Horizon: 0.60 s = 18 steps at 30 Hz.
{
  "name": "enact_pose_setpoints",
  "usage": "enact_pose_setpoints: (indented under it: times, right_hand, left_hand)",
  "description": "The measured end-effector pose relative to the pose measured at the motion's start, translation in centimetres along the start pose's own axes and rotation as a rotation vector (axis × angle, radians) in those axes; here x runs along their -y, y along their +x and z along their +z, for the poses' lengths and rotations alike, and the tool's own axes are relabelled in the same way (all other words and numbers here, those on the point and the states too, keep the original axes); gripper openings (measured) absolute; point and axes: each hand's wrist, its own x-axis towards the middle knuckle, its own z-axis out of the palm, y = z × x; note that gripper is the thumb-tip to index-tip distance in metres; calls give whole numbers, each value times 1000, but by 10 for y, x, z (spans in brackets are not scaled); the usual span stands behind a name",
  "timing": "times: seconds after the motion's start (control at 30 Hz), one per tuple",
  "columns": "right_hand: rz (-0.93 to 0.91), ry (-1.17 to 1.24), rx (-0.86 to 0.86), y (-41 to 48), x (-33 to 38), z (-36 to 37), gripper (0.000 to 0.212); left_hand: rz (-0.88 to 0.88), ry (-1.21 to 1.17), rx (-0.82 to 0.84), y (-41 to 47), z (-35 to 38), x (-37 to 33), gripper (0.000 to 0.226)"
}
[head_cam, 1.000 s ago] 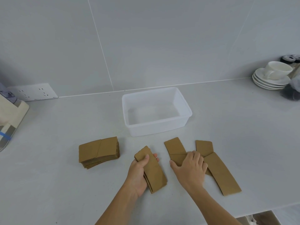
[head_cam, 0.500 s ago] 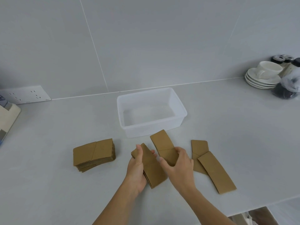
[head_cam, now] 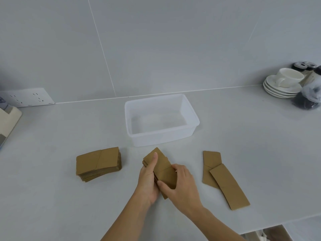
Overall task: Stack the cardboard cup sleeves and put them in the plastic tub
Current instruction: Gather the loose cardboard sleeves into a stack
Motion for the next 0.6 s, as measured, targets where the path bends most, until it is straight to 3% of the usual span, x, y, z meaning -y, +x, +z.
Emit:
enact_pose_setpoints:
  times: [0.13, 0.27, 0.4, 0.6]
  right_hand:
    - [-17, 22, 71, 7, -5, -8, 64]
    - [-3, 73, 93, 10, -19, -25, 66]
    - [51, 82, 44, 10, -40, -47, 68]
    - [57, -22, -132, 3, -73, -75, 51]
  left_hand:
    - [-9, 11, -42, 5, 5, 1, 47]
    - [-47, 6, -41, 10, 17, 9, 48]
    - [-42, -10, -28, 15, 32, 20, 45]
    - [-69, -18, -7, 19, 53, 35, 37]
